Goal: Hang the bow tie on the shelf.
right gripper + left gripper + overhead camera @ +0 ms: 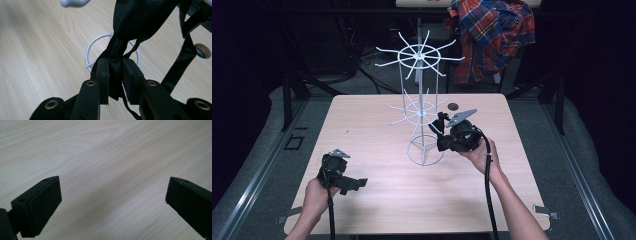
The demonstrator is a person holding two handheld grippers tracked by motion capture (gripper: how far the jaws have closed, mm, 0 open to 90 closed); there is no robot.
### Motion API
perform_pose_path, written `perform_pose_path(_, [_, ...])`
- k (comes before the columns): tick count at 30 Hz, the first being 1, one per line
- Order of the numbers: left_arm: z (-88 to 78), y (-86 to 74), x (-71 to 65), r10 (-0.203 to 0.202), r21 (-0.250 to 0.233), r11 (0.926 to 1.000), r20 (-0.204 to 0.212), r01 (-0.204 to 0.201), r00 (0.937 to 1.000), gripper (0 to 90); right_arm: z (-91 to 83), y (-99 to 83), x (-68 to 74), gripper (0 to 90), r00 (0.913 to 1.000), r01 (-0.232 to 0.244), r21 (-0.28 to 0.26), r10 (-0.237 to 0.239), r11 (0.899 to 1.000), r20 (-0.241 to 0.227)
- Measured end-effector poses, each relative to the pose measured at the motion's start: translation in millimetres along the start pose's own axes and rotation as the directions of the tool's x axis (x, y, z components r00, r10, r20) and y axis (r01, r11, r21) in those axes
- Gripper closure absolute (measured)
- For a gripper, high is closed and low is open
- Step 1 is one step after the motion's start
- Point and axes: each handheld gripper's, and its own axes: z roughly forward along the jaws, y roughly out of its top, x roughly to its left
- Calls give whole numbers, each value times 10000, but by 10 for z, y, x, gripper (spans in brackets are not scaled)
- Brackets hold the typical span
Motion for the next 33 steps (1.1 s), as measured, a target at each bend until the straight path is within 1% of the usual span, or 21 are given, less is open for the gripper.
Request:
perform_pose_path(2, [1,-4,2,-41,3,10000,-16,41,10000,5,6,-3,-8,759,10000,-8,37,8,10000,-54])
perform_pose_path(8, [-3,-6,17,-31,72,10000,13,31,10000,5,22,-48,-62,714,9990,-339,-130,335,9993,-289])
perform_pose_path(13, [5,-1,13,15,101,9999,23,-15,10000,5,13,-55,-75,712,9991,-405,-168,402,9990,-150])
perform_pose_path(15, [10,-3,10,15,180,9998,11,-15,10000,6,22,-58,-73,704,9983,-561,-241,557,9981,-158])
perform_pose_path(16, [10,-4,10,11,184,9998,6,-11,10000,6,21,-60,-71,704,9981,-619,-290,616,9977,-91])
perform_pose_path(18, [7,-5,7,-7,160,9999,-27,8,10000,6,38,-65,-61,699,9970,-767,-348,765,9964,-77])
perform_pose_path(22, [8,-5,5,-13,158,9999,-17,13,10000,6,89,-68,-34,696,9967,-806,-355,809,9961,87])
perform_pose_path(27, [13,-5,8,28,217,9998,49,-29,10000,5,138,-89,-33,673,9953,-968,-531,964,9939,-99])
perform_pose_path(33, [14,-4,7,37,200,9998,57,-38,10000,6,167,-107,-46,672,9934,-1128,-468,1118,9925,-248])
